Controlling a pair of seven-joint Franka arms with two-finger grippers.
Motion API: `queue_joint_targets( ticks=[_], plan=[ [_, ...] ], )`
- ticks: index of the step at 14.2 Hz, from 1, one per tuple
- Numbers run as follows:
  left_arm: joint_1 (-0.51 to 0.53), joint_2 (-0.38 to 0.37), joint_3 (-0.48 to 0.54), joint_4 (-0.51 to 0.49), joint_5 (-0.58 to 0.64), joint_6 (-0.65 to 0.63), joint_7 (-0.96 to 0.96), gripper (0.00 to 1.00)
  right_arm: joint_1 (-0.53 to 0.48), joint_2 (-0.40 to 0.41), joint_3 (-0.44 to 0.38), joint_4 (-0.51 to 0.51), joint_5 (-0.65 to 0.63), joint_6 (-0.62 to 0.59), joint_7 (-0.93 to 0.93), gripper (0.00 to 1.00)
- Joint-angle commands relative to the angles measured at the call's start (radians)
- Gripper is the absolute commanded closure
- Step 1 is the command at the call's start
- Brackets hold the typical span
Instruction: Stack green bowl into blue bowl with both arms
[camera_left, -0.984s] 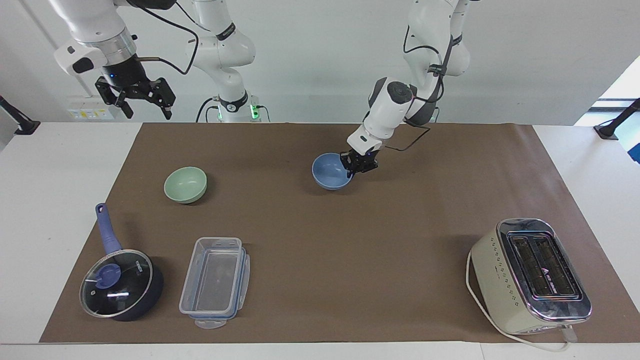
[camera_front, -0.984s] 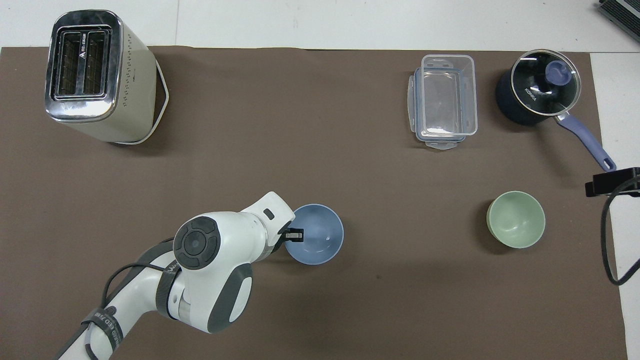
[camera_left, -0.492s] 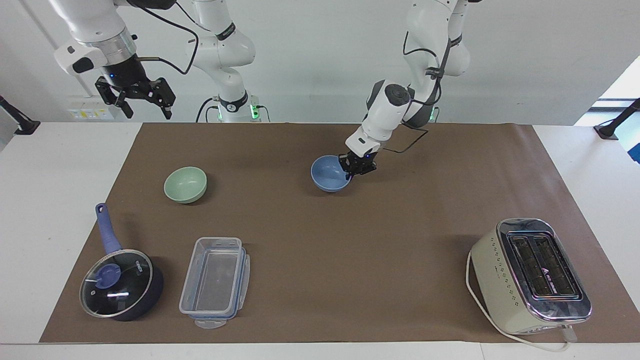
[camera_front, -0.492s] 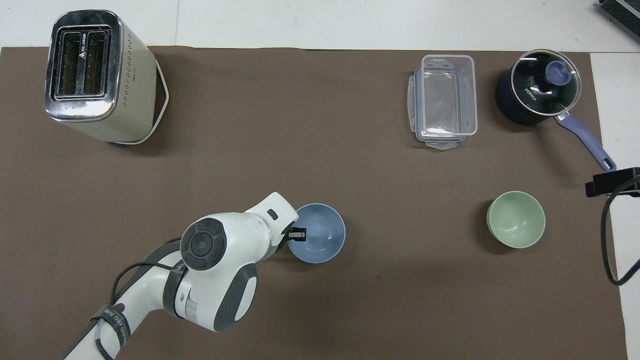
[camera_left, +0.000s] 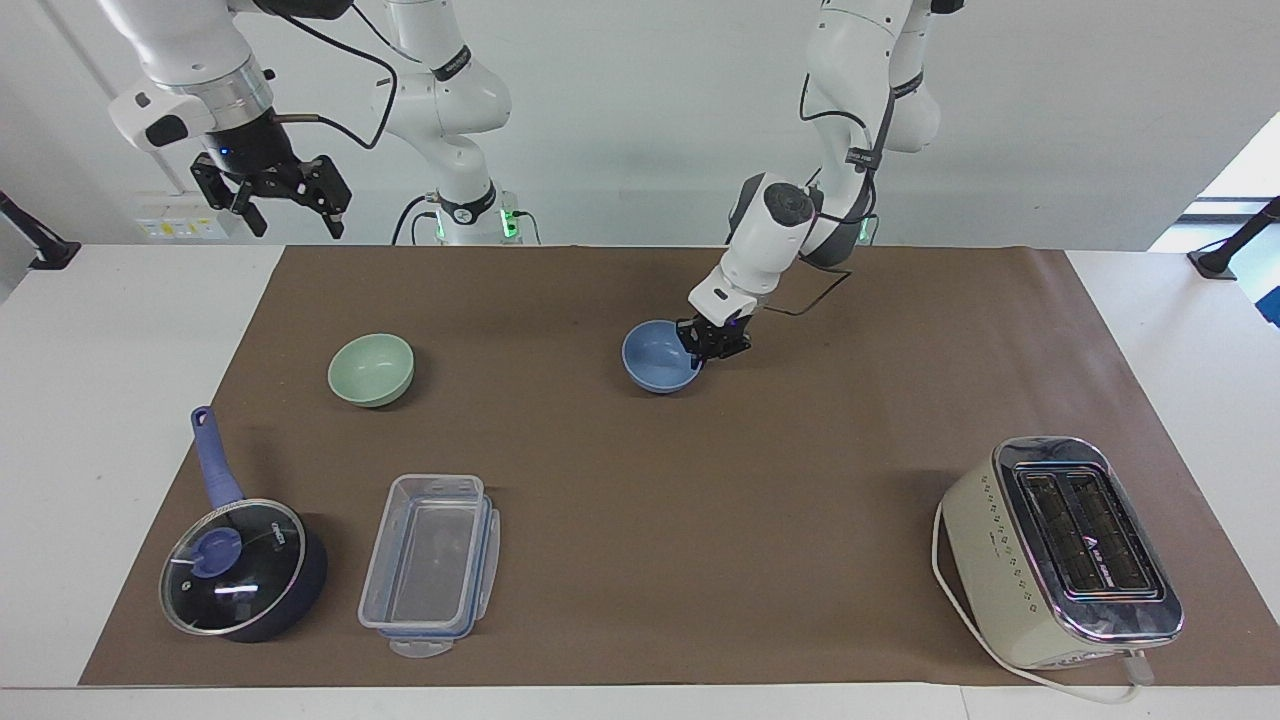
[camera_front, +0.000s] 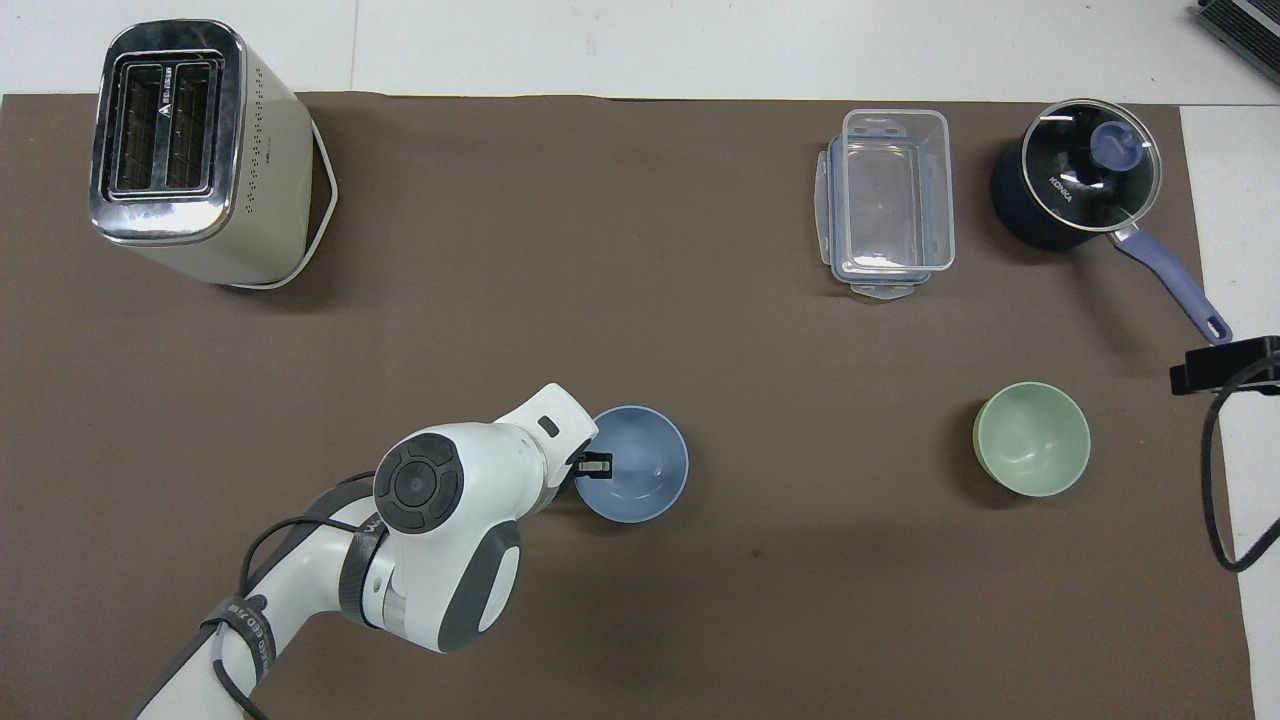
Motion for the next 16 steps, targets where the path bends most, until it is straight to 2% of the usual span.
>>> queue_joint_targets(
  ticks=[1, 4, 6, 8, 10, 12, 16],
  plan=[
    [0.004, -0.064, 0.021, 0.008, 0.023, -0.062, -0.009, 0.0, -0.008, -0.025, 0.003, -0.026, 0.002, 0.004, -0.009, 0.0],
    [0.08, -0.148, 0.02, 0.043, 0.128, -0.226, -0.007, 0.0, 0.001, -0.019, 0.004, -0.068, 0.002, 0.011, -0.012, 0.0],
    [0.148, -0.216, 0.018, 0.071, 0.17, -0.349, 0.055, 0.0, 0.004, -0.023, 0.007, -0.17, 0.004, 0.124, -0.026, 0.0],
    [0.232, -0.256, 0.02, 0.135, 0.173, -0.491, 0.161, 0.0, -0.005, -0.017, 0.006, -0.257, 0.004, 0.183, -0.076, 0.0],
    [0.318, -0.254, 0.018, 0.265, 0.187, -0.675, 0.242, 0.0, -0.022, -0.016, 0.003, -0.366, 0.004, 0.304, -0.14, 0.0],
    [0.393, -0.245, 0.02, 0.376, 0.205, -0.8, 0.328, 0.0, -0.063, 0.001, 0.003, -0.458, 0.004, 0.417, -0.232, 0.0],
    [0.476, -0.243, 0.02, 0.513, 0.277, -0.872, 0.382, 0.0, -0.143, 0.036, 0.003, -0.601, 0.002, 0.64, -0.397, 0.0]
  ],
)
